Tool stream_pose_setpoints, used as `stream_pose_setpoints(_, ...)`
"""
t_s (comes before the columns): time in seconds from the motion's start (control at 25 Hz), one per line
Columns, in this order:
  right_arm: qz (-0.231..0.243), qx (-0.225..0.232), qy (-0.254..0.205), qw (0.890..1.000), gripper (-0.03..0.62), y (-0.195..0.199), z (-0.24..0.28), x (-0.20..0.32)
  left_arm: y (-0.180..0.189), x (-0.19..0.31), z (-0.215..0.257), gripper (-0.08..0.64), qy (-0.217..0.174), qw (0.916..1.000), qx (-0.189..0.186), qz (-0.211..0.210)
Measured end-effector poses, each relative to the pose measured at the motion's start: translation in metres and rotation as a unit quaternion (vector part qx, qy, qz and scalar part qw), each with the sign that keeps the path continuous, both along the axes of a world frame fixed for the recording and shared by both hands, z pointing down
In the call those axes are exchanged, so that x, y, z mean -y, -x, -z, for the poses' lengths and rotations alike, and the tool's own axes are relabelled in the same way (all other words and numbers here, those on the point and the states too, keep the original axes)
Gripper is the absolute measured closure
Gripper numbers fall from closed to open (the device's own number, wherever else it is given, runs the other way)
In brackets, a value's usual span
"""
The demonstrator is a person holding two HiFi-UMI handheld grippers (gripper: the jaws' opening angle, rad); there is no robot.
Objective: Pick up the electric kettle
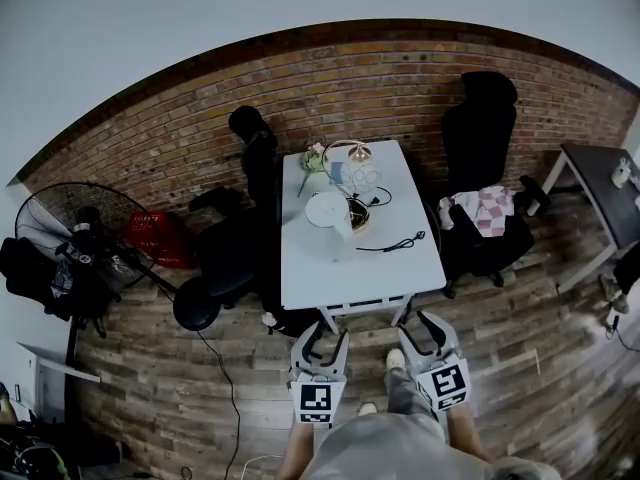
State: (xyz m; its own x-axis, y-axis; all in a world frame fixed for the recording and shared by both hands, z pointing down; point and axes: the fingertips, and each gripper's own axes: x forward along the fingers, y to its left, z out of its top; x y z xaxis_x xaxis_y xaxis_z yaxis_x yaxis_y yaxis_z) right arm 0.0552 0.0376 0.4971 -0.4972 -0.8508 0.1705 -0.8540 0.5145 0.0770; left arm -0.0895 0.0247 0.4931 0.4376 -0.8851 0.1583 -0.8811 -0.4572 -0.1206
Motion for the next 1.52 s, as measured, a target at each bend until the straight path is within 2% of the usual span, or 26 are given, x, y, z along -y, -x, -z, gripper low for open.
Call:
stream_pose_setpoints(0.44, 0.032, 0.002, 0.009, 0.999, 0.414, -0.014, -0.010, 0.059, -0.020, 0.052, -0.007, 0.348, 0.001, 0.9998, 0.009, 0.020)
stream_pose_setpoints(0.84, 0.087, 0.007, 0.018, 0.996, 0.414, -0.017, -0.012, 0.121, -0.029, 0.105, -0.007, 0.348, 0.013, 0.9978, 0.014, 0.064)
stream_pose_setpoints(1.52, 0.165, 0.001, 0.038, 0.986, 0.414, -0.035, -0.020, 0.221, -0.049, 0.183, -0.009, 0.348, 0.035, 0.9882, 0.013, 0.149)
